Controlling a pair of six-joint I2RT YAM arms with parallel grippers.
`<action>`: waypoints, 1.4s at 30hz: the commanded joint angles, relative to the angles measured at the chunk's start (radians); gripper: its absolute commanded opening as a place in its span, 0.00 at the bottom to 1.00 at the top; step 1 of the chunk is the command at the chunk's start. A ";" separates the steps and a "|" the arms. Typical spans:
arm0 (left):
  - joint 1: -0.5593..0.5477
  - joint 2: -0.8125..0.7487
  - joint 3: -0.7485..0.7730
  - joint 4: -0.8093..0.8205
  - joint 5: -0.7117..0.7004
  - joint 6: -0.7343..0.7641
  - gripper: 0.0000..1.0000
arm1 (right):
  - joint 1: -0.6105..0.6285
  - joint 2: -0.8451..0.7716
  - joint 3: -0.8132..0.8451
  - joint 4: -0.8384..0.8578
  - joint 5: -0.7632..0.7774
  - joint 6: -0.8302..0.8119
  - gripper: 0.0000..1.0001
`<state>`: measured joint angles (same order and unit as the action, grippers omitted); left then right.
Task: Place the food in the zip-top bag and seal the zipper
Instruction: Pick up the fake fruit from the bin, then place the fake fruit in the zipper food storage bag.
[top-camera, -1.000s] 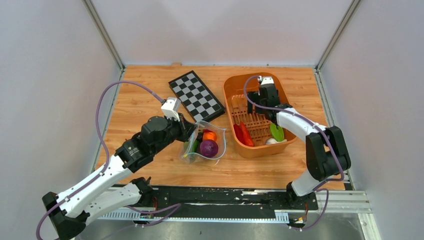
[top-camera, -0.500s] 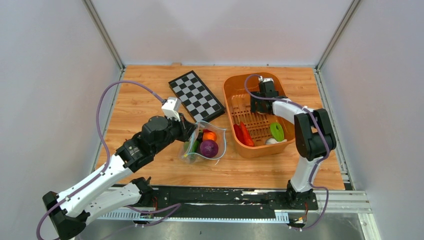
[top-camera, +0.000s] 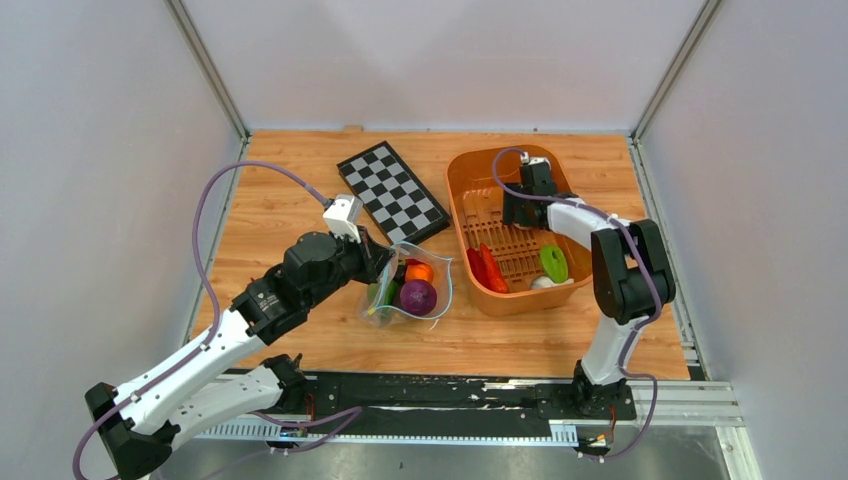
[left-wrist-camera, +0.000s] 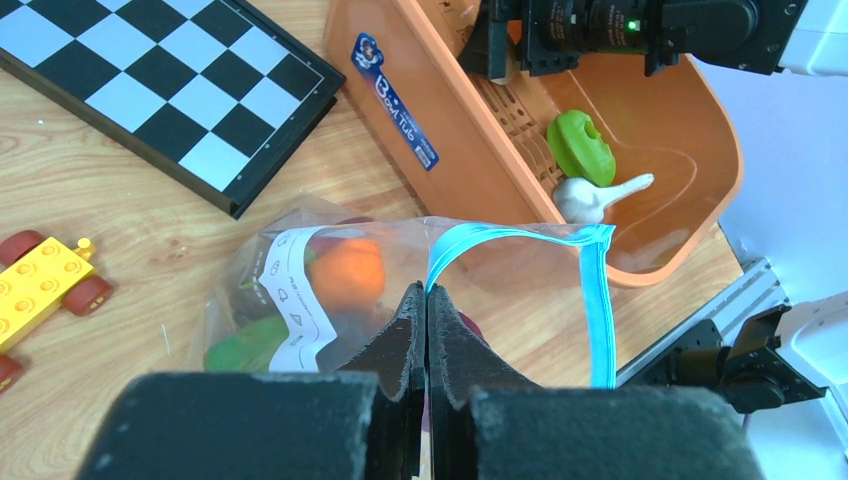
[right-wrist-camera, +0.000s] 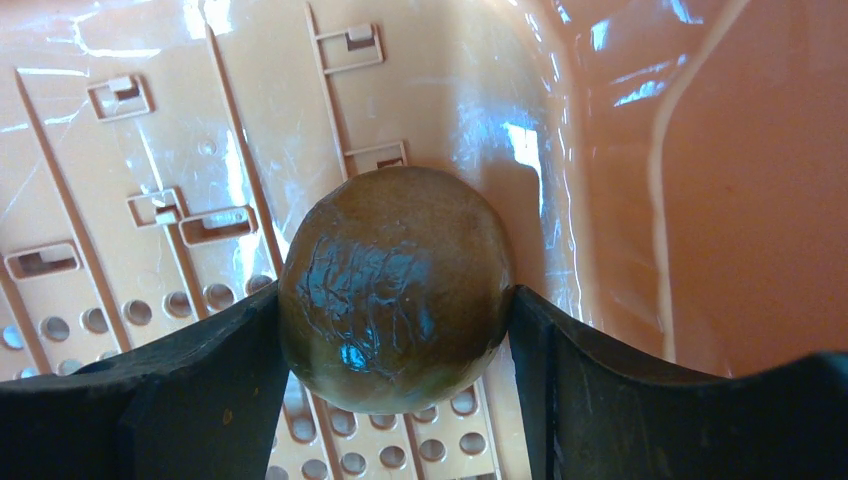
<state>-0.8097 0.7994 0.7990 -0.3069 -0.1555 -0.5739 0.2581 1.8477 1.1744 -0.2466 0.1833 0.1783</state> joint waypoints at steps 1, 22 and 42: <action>0.003 -0.010 0.009 0.017 0.006 0.006 0.00 | -0.002 -0.088 -0.033 0.026 -0.080 0.026 0.57; 0.004 0.003 0.010 0.031 0.040 -0.014 0.00 | -0.001 -0.397 -0.145 0.027 -0.335 0.008 0.61; 0.004 0.019 0.005 0.069 0.069 -0.030 0.00 | 0.064 -0.757 -0.251 0.166 -1.016 0.059 0.62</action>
<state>-0.8097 0.8185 0.7990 -0.2935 -0.0940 -0.5968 0.2852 1.1431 0.9154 -0.1574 -0.6537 0.2462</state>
